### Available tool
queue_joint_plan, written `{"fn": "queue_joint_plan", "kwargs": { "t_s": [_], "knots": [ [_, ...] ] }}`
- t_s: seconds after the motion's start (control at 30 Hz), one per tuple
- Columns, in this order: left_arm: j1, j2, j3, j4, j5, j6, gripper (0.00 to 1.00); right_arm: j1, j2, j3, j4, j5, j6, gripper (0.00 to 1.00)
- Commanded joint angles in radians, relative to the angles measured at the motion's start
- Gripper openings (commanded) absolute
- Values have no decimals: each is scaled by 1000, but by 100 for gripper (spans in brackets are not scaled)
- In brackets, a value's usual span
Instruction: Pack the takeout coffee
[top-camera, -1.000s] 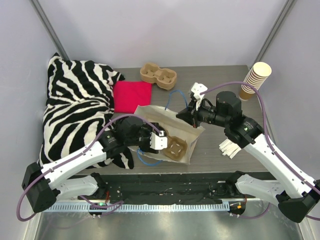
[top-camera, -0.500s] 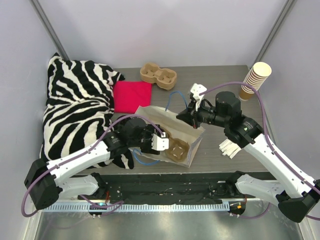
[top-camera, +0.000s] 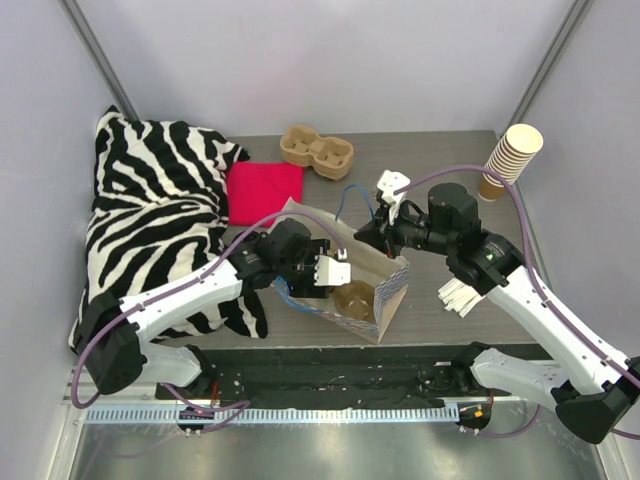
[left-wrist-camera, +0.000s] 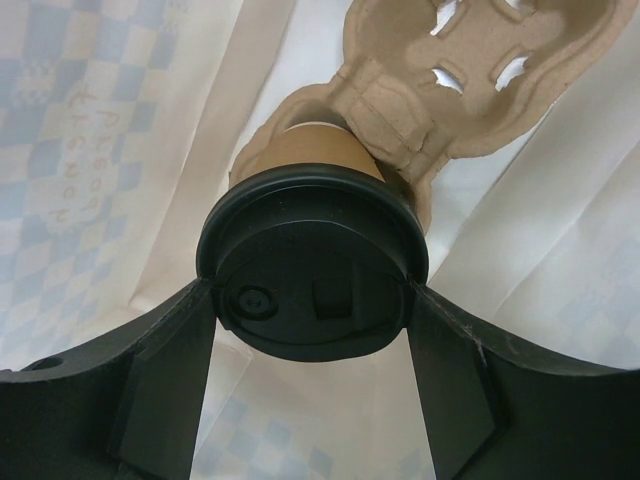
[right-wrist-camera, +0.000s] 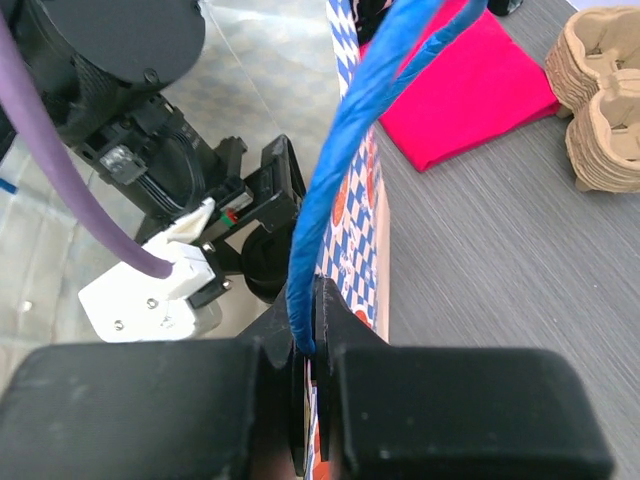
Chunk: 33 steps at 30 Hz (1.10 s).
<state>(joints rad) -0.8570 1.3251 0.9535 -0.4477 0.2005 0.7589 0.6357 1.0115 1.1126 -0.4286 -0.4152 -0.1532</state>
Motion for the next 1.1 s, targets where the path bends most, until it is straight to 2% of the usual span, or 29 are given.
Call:
{"fn": "queue_joint_plan", "kwargs": {
  "t_s": [0.0,0.17,0.53,0.8,1.07],
  "knots": [
    [4,-26,63,-115,-3,-17,0,5,-10,10,57,3,-34,1],
    [-5,-67,106,-176,-10,29,0,5,-13,4,51,10,-65,1],
    [-20,-27,174,-272,-81,82,0,25,-10,13,68,26,-152,1],
    [-36,-101,90,-125,-118,141,0,59,-21,29,100,122,-259,1],
    [-40,-99,56,-16,-161,186,0,64,-48,-8,166,148,-351,1]
  ]
}}
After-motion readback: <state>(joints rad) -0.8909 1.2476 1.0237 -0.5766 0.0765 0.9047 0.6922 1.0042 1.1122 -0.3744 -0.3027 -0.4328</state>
